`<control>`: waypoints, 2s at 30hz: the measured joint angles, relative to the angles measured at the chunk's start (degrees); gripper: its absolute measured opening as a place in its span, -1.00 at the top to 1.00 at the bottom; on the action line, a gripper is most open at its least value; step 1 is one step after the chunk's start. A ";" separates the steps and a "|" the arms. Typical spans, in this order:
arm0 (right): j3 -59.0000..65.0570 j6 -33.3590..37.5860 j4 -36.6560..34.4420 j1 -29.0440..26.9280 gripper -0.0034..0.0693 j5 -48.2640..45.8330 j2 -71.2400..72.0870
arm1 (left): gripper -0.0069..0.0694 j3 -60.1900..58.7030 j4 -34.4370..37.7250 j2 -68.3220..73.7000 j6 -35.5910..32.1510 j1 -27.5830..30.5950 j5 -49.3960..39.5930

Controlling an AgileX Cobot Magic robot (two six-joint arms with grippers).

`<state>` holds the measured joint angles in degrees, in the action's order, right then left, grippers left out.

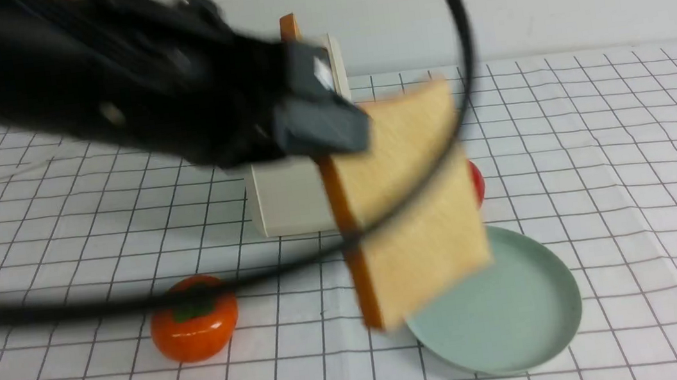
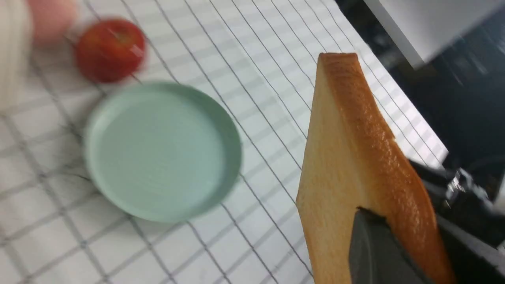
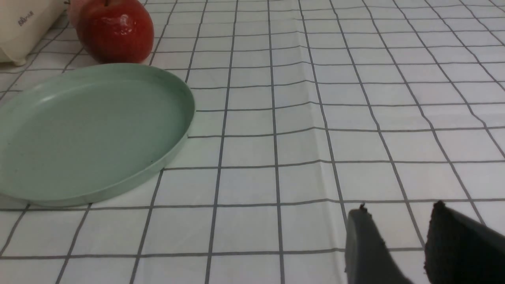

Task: Take toasted bread from bread machine on white checkered table place on plate.
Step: 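Place the slice of bread on the plate with the left gripper, then grasp the toast slice in the toaster and pull it up out of the slot with the right gripper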

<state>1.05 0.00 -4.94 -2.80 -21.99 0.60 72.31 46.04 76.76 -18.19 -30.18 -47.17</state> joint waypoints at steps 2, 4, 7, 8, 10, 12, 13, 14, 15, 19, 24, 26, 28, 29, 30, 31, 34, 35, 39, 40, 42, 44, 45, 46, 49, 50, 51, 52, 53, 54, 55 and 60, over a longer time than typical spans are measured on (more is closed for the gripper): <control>0.00 0.00 0.00 0.00 0.24 0.00 0.00 | 0.56 -2.89 4.77 3.83 -5.38 -4.48 4.31; 0.00 0.00 0.00 0.00 0.24 0.00 0.00 | 0.56 -3.14 6.97 7.18 -7.83 -6.98 7.61; 0.00 0.00 0.00 0.00 0.24 0.00 0.00 | 0.56 -2.28 9.45 13.64 -10.69 -9.34 12.13; 0.00 0.00 0.00 0.00 0.24 0.00 0.00 | 0.56 -1.70 9.80 15.63 -11.12 -9.48 13.33; 0.00 0.00 0.00 0.00 0.24 0.00 0.00 | 0.56 -0.47 10.28 19.07 -11.53 -9.11 15.68; 0.00 0.00 0.00 0.00 0.24 0.00 0.00 | 0.56 0.57 11.07 21.74 -11.81 -8.34 17.99; 0.00 0.00 0.00 0.00 0.24 0.00 0.00 | 0.56 0.97 11.47 22.82 -12.19 -8.08 19.31; 0.00 0.00 0.00 0.00 0.24 0.00 0.00 | 0.56 1.32 11.97 23.76 -12.79 -7.80 20.36; 0.00 0.00 0.00 0.00 0.24 0.00 0.00 | 0.56 1.52 12.53 24.43 -13.38 -7.70 20.93; 0.00 0.00 0.00 0.00 0.24 0.00 0.00 | 0.56 2.05 16.53 26.91 -16.41 -7.58 22.24; 0.00 0.00 0.00 0.00 0.24 0.00 0.00 | 0.56 2.09 20.19 28.83 -18.58 -7.58 22.95; 0.00 0.00 0.00 0.00 0.24 0.00 0.00 | 0.56 2.16 21.59 29.86 -19.54 -7.58 23.66; 0.00 0.00 0.00 0.00 0.24 0.00 0.00 | 0.56 2.16 21.86 30.77 -20.03 -7.58 23.92; 0.00 0.00 0.00 0.00 0.24 0.00 0.00 | 0.56 2.16 21.86 31.05 -20.37 -7.58 23.96; 0.00 0.00 0.00 0.00 0.24 0.00 0.00 | 0.56 2.16 22.00 31.40 -20.79 -7.58 23.96; 0.00 0.00 0.00 0.00 0.24 0.00 0.00 | 0.56 2.16 22.08 31.49 -20.93 -7.58 24.13; 0.00 0.00 0.00 0.00 0.24 0.00 0.00 | 0.56 2.16 22.12 31.77 -21.00 -7.58 24.40; 0.00 0.00 0.00 0.00 0.24 0.00 0.00 | 0.56 2.16 22.25 31.88 -21.11 -7.58 24.63; 0.00 0.00 0.00 0.00 0.24 0.00 0.00 | 0.38 2.16 22.30 31.88 -21.11 -7.58 25.25; 0.00 0.00 0.00 0.00 0.24 0.00 0.00 | 0.28 2.16 22.30 31.88 -21.11 -7.58 25.35; 0.00 0.00 0.00 0.00 0.24 0.00 0.00 | 0.13 2.16 22.36 31.88 -21.11 -7.58 25.47; 0.00 0.00 0.00 0.00 0.24 0.00 0.00 | -0.14 2.16 22.29 31.88 -21.11 -7.58 25.55; 0.00 0.00 0.00 0.00 0.24 0.00 0.00 | -0.23 2.16 22.23 31.88 -21.11 -7.58 25.55; 0.00 0.00 0.00 0.00 0.24 0.00 0.00 | -0.31 2.16 21.90 31.82 -21.11 -7.58 25.55; 0.00 0.00 0.00 0.00 0.24 0.00 0.00 | -0.44 2.16 20.15 31.22 -21.11 -7.58 25.69; 0.00 0.00 0.00 0.00 0.24 0.00 0.00 | -0.45 2.16 20.07 31.07 -21.11 -7.58 25.69; 0.00 0.00 0.00 0.00 0.24 0.00 0.00 | -0.47 2.16 19.27 30.50 -21.11 -7.58 25.84; 0.00 0.00 0.00 0.00 0.24 0.00 0.00 | -0.48 2.16 18.73 29.84 -21.11 -7.58 25.98; 0.00 0.00 0.00 0.00 0.24 0.00 0.00 | -0.48 2.16 18.35 29.37 -21.11 -7.58 26.19; 0.00 0.00 0.00 0.00 0.24 0.00 0.00 | -0.48 2.16 18.16 28.89 -21.11 -7.58 26.36; 0.00 0.00 0.00 0.00 0.24 0.00 0.00 | -0.49 2.16 17.67 27.99 -21.11 -7.58 26.86; 0.00 0.00 0.00 0.00 0.24 0.00 0.00 | -0.49 2.16 15.66 25.09 -21.11 -7.58 28.12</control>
<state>1.05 0.00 -4.94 -2.80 -21.99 0.60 74.47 61.70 101.85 -39.30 -37.76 -19.05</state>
